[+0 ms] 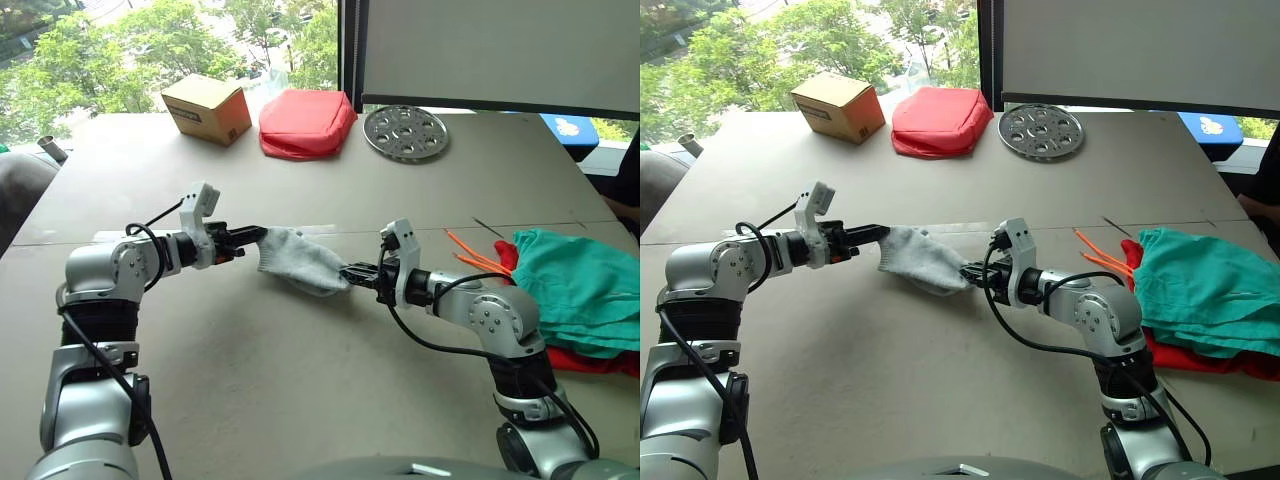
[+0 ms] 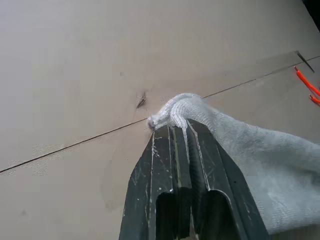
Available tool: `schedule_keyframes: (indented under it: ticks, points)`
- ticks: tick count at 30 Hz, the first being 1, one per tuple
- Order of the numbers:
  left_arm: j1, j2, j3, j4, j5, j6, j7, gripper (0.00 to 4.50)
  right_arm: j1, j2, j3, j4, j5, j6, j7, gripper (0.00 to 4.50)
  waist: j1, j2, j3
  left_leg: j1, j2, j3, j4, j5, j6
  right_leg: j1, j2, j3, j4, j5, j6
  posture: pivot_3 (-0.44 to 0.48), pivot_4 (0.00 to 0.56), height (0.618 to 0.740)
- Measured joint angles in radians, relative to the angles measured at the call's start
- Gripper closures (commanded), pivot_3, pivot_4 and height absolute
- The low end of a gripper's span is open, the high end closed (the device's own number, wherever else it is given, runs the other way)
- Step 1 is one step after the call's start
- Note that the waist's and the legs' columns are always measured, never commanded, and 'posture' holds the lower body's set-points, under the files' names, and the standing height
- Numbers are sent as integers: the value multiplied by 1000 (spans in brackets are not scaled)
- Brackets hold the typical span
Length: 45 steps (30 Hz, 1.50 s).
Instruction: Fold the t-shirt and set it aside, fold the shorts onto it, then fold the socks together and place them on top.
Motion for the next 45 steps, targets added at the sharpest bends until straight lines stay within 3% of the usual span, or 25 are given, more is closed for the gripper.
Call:
schedule_keyframes:
  ticks: [10, 13, 18, 24, 28, 31, 35, 44, 45]
  points:
    - [7, -51, -26, -34, 65, -95, -1, 4396, 27, 10, 13, 12, -46, -24, 1, 4500, 0, 0, 0, 0, 0, 0, 0, 0, 0, 0, 0, 1, 0, 0, 0, 0, 150, 739]
    - [7, -51, -27, -30, 74, -96, -6, 3431, 27, -5, 26, 12, -56, -25, 6, 3516, -1, 0, 0, 0, 0, 0, 0, 0, 0, 0, 0, 1, 0, 0, 0, 0, 150, 739]
    - [7, -51, 17, -19, 73, -116, 13, 1210, 41, -44, 44, -2, -84, -71, 32, 1214, -1, 0, 0, 0, 0, 0, 0, 0, 0, 0, 0, 1, 0, 0, 1, 0, 150, 739]
    - [118, -33, 201, -100, -23, -17, 51, 1210, 131, -193, 52, -144, -155, -295, 157, 1214, -1, -1, 0, 0, 1, 1, 0, 0, 0, 0, 0, 1, 0, -2, 4, 0, 150, 739]
    - [192, -97, 225, -222, -57, 31, 120, 1139, 172, -233, 48, -183, -159, -412, 240, 50, 7, -1, 0, 0, 3, 0, 0, 0, 0, 0, -1, 1, -1, -2, 4, 0, 150, 739]
    - [238, -182, 232, -313, -76, 59, 199, 1139, 201, -267, 38, -200, -170, -486, 282, 50, 10, -2, 0, 0, 2, 0, 0, 0, 0, 1, 0, 1, -1, 0, 0, 0, 150, 739]
    - [270, -230, 209, -395, -77, 58, 269, 1139, 219, -298, 20, -237, -170, -521, 306, 50, 10, -3, -1, 1, 1, 1, 0, 0, 0, 1, 1, 1, -1, -1, -2, 0, 150, 739]
    - [325, -281, 14, -427, 128, -193, 333, 1139, 239, -308, 1, -266, -172, -524, 292, 50, 38, -1, -5, 2, 0, 1, 0, 0, 0, 2, -1, 2, -2, -2, -4, 0, 150, 739]
    - [325, -290, -5, -420, 152, -224, 337, 1403, 240, -308, 1, -269, -173, -524, 287, 10, 43, -1, -5, 2, 0, 0, 0, 0, 0, 2, -1, 2, -2, -2, -4, 0, 150, 739]
